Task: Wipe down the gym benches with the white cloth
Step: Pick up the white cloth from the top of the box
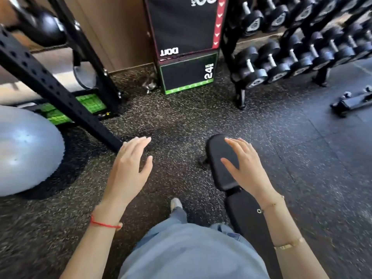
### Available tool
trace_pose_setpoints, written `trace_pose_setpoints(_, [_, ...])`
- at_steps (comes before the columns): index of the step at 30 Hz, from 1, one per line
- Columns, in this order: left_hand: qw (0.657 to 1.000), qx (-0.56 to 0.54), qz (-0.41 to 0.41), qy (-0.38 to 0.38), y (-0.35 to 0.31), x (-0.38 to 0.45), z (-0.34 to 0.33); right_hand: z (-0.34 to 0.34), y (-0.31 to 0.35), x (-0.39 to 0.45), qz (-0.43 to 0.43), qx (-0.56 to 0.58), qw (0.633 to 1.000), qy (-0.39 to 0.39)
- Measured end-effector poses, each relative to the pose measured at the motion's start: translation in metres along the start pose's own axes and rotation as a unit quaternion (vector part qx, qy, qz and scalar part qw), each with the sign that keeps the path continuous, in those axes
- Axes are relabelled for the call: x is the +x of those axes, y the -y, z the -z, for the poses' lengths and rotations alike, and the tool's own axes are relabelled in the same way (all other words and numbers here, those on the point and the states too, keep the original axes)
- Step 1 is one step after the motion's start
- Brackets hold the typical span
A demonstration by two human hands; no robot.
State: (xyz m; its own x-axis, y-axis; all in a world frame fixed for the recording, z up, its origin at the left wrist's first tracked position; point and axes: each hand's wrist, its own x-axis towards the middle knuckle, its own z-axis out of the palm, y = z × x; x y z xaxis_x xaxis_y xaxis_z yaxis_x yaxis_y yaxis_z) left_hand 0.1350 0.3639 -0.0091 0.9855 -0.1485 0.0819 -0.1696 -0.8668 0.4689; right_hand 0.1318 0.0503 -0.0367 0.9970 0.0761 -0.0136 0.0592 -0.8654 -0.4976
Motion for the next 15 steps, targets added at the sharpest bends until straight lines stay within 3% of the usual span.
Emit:
trace_pose_setpoints(8, [0.999,0.011,0.052,0.006,0.086,0.075,0.044,-0.040,0.070,0.122,0.026,0.029,0.999,0.019])
trace_pose_setpoints(15, [0.997,-0.003,0.075,-0.002,0.127,0.173,0.040,-0.058,0.079,0.230,0.030,0.034,0.998,0.039])
